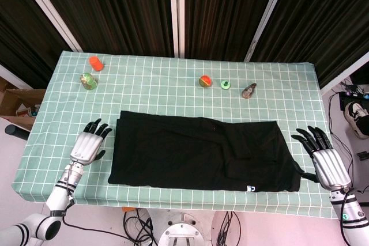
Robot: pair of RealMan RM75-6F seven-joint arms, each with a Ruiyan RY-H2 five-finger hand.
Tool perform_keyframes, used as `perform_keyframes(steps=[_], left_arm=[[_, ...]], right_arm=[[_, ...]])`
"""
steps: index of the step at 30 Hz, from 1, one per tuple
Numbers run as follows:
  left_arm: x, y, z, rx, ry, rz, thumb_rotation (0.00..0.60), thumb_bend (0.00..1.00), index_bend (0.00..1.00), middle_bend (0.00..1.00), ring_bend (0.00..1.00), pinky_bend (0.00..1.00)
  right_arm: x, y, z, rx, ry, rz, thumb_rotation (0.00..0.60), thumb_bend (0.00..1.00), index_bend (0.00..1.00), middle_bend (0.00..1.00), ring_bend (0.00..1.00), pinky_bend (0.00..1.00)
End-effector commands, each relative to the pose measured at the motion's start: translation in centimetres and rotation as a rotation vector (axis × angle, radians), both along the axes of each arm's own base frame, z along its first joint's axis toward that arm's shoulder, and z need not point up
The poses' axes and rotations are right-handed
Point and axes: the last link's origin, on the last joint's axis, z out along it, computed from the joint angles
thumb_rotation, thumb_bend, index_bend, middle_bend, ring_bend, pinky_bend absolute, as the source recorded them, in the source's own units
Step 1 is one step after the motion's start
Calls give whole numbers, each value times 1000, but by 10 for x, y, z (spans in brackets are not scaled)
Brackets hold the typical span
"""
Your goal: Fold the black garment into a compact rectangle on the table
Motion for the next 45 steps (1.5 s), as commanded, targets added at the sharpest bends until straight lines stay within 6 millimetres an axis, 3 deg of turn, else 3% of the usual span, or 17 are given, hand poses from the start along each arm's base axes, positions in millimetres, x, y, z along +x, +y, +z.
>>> perform_keyframes(steps=[1, 10, 27, 35, 38, 45], left_arm=[[-3, 0, 0, -13, -4, -2, 600, 221, 221, 161, 71, 158], [0, 14, -9, -45, 36, -194, 600, 75, 209, 161, 70, 154], [13, 37, -27, -114, 41, -367, 600, 34, 213, 161, 70, 149], [18, 40, -36, -150, 14, -397, 600, 33, 295, 161, 70, 149], [19, 40, -36, -155, -10, -400, 600, 78, 345, 161, 70, 149], [17, 36, -40, -184, -48, -394, 600, 325, 434, 172, 70, 148]], right_arm=[[0, -2, -2, 0, -6, 4, 600, 315, 229, 144, 0, 48], [4, 0, -2, -4, -6, 26, 600, 315, 229, 144, 0, 48], [3, 13, -3, -35, -12, -1, 600, 315, 228, 138, 0, 48], [2, 18, -2, -51, -12, -19, 600, 315, 229, 136, 0, 48], [2, 20, -3, -51, -14, -25, 600, 315, 229, 135, 0, 48], [1, 21, -7, -42, -13, -30, 600, 315, 228, 133, 0, 46]])
